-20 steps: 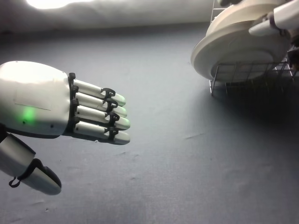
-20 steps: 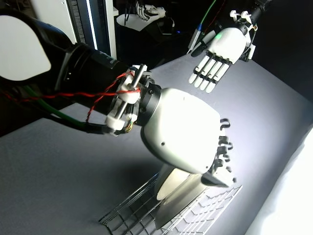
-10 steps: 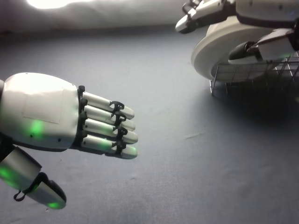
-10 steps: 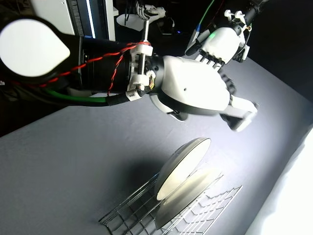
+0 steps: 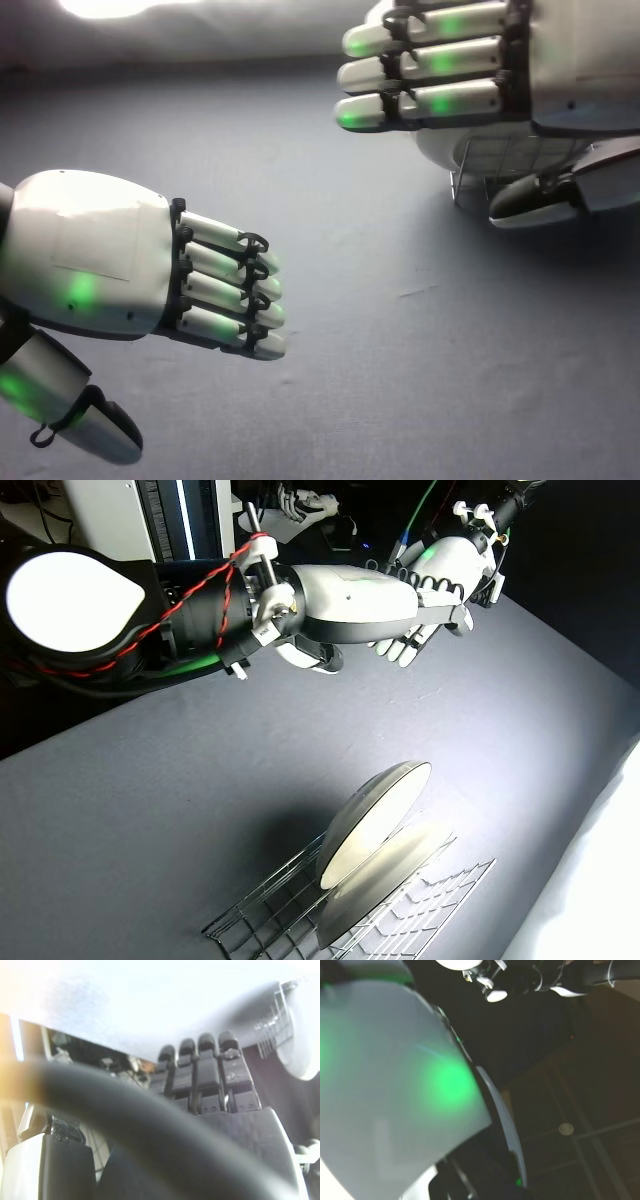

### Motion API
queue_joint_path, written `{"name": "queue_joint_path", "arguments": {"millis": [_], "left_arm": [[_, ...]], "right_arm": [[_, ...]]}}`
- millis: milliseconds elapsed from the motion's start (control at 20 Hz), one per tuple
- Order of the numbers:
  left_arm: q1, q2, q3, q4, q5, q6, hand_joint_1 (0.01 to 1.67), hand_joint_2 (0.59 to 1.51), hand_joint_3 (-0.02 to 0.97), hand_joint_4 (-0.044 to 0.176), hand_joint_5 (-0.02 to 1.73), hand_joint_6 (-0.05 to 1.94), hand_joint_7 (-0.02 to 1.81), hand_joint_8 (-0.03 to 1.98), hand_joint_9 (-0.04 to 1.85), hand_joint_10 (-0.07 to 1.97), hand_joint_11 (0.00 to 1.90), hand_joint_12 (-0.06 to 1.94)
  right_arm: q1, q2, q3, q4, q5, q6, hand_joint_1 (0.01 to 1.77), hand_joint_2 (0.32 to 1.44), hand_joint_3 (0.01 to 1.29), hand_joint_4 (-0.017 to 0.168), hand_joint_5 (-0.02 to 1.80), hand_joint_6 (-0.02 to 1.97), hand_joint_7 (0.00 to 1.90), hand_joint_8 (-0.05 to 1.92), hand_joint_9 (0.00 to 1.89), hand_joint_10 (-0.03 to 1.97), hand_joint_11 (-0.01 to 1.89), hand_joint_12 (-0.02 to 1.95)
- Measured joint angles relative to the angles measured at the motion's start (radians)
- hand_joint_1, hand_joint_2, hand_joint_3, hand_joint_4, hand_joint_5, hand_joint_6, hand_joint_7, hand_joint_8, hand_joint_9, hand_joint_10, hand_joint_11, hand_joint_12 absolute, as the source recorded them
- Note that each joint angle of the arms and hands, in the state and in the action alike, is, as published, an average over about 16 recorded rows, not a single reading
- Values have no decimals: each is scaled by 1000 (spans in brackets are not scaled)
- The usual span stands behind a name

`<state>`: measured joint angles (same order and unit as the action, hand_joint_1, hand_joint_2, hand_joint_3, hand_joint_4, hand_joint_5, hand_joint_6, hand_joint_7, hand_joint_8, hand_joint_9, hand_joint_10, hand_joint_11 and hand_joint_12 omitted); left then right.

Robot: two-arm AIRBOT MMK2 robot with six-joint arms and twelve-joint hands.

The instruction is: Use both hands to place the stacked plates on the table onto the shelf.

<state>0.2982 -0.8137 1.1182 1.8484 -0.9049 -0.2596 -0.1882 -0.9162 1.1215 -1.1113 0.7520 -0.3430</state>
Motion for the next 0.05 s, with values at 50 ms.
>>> {"name": "queue_joint_path", "arguments": {"millis": [50], "left_arm": [[1, 0, -1, 0, 0, 0, 12, 1179, 15, 4, 66, 1, 77, -1, 63, 11, 21, 143]], "right_arm": [[-3, 1, 0, -8, 13, -4, 810, 1062, 14, 3, 192, 13, 181, 27, 107, 115, 11, 706]]}}
